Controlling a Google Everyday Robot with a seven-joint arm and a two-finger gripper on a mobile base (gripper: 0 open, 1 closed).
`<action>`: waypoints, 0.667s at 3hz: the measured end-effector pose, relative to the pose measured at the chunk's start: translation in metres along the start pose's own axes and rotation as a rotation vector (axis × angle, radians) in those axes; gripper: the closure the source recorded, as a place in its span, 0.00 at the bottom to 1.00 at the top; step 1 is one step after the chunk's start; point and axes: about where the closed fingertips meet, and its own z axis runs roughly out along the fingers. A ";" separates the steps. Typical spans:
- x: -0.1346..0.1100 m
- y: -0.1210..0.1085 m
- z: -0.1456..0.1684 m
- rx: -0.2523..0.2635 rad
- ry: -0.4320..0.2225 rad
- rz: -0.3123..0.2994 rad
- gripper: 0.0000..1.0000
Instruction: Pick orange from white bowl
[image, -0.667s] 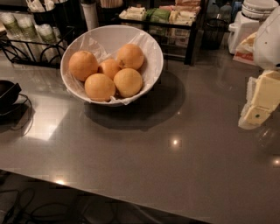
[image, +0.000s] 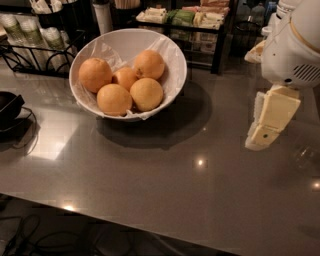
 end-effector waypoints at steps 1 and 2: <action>-0.056 0.005 0.017 -0.005 -0.057 -0.106 0.00; -0.100 0.016 0.016 0.008 -0.117 -0.205 0.00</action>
Offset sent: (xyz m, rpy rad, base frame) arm 0.0057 0.1503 0.0075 0.0777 -0.1021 0.3396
